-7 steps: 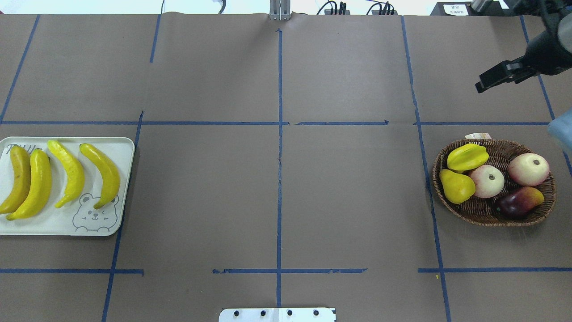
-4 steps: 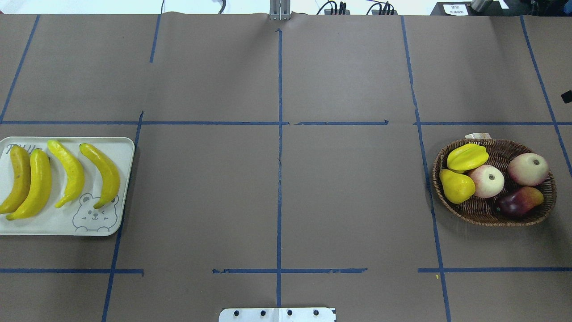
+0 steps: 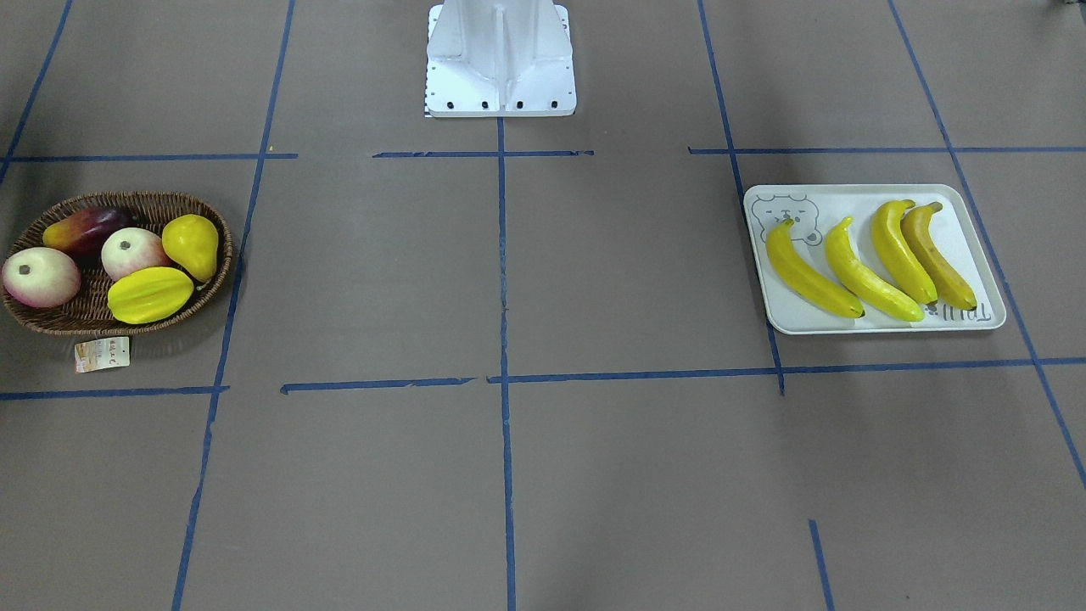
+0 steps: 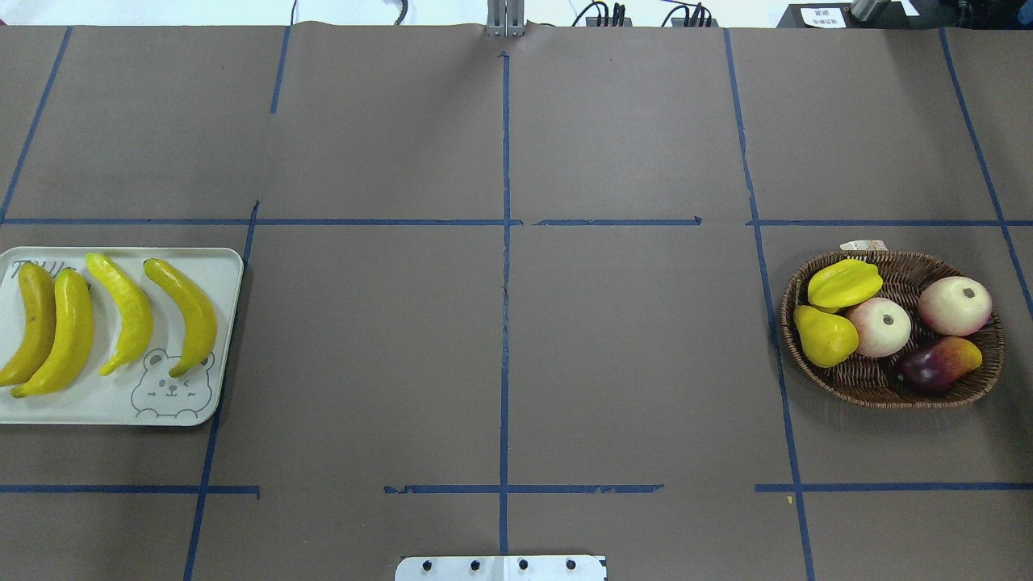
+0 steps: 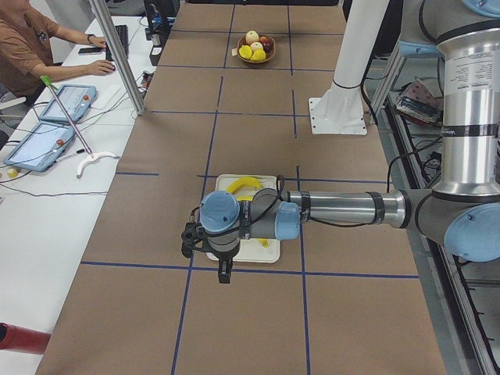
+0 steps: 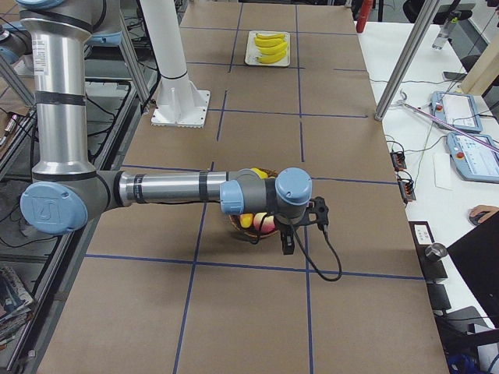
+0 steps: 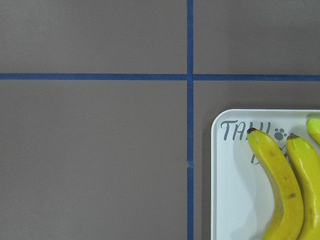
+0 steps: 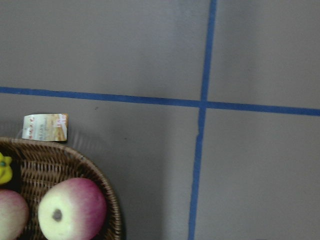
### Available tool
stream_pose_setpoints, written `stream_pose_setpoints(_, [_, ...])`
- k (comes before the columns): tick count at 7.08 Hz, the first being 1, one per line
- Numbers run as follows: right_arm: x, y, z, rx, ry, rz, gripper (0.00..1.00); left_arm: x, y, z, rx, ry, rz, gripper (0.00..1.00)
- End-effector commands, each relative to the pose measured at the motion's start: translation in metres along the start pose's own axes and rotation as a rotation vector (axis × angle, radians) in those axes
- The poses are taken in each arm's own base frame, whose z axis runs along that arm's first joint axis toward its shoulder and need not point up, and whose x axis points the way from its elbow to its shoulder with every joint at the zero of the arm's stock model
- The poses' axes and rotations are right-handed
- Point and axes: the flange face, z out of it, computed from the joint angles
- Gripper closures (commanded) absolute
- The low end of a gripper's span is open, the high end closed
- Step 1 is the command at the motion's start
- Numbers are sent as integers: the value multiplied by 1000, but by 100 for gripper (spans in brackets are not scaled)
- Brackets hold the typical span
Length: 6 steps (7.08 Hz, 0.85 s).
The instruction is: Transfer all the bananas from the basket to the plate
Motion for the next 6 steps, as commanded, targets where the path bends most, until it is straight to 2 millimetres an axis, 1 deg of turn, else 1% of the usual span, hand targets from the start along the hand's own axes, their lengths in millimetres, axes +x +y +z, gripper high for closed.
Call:
stream_pose_setpoints(1, [47,35,-1,5,-17,47,0,-1,2,1,-1,2,-1,0])
stream_pose_setpoints(3, [52,37,2,-8,-12,62,0,0,2,1,-2,3,0,0])
stream_pose_setpoints(6, [50,35,1,-5,-20,62,0,-2,2,2,-4,2,-3,0])
